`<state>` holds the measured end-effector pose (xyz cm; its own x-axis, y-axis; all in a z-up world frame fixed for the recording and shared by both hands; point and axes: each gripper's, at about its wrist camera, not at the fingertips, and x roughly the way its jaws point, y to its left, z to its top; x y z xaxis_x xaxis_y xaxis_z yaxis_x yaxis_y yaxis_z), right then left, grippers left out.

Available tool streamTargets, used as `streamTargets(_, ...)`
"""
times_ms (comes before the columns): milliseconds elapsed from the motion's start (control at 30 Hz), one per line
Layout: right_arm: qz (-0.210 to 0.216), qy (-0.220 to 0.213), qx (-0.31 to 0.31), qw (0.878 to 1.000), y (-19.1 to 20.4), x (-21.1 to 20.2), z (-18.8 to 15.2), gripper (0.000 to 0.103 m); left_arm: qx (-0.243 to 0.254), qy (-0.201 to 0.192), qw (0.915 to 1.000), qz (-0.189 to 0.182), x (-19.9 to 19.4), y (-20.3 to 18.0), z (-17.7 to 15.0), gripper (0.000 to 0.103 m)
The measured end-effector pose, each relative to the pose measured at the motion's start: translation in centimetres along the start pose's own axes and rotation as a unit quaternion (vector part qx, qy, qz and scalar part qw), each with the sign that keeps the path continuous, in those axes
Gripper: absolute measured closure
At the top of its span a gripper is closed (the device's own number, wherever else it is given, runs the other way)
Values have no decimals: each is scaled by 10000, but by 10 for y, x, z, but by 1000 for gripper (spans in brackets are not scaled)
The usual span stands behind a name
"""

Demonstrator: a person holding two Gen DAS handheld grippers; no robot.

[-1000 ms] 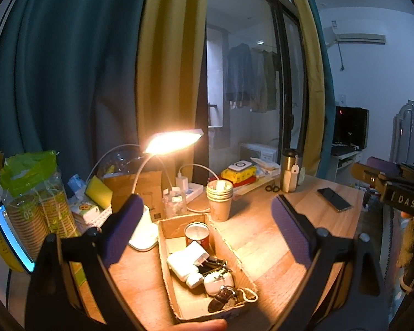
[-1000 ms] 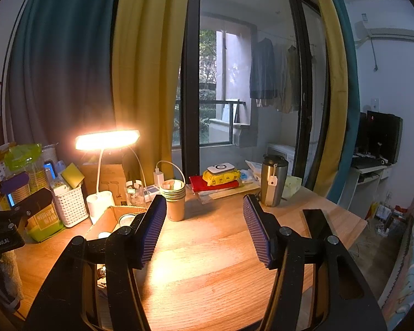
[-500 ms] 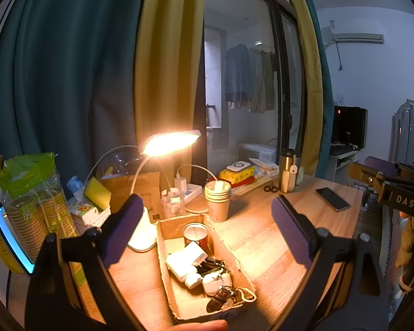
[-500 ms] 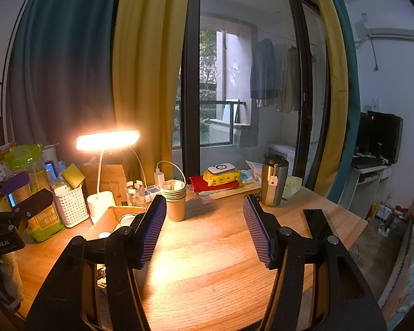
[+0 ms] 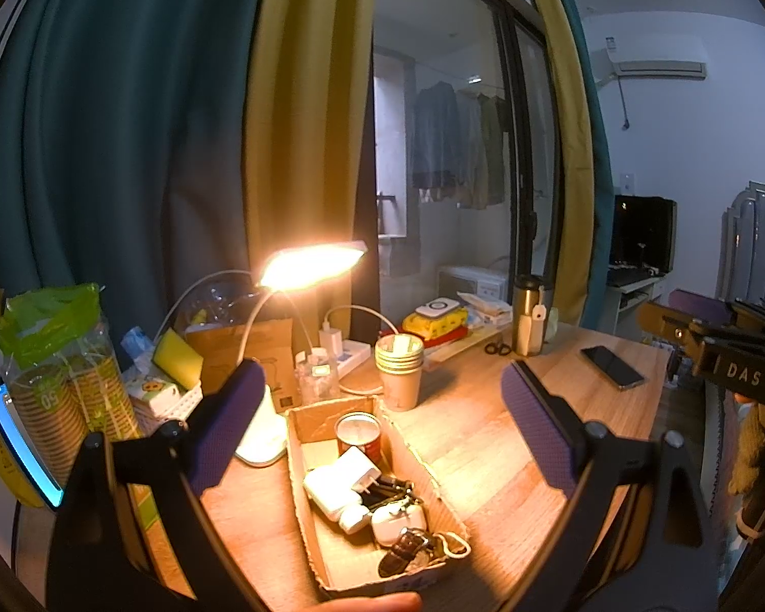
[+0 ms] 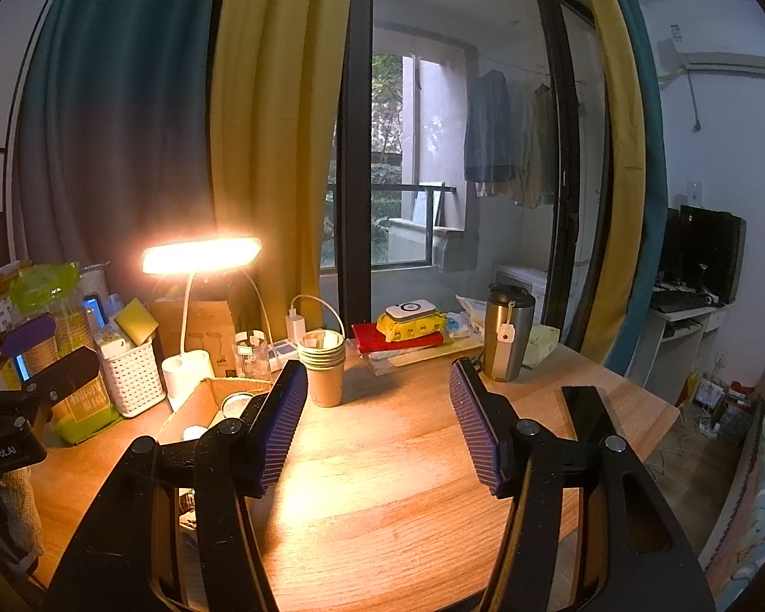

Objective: Organize rigid objects

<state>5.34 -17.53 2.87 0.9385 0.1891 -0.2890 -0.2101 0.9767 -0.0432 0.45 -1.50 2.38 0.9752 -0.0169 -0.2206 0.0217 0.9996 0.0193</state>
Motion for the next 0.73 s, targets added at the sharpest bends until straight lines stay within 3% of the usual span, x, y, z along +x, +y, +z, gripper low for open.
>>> streamTargets(733, 61, 38, -25, 10000, 2, 1, -1, 41, 22, -57, 10000, 23, 1, 3, -2, 8)
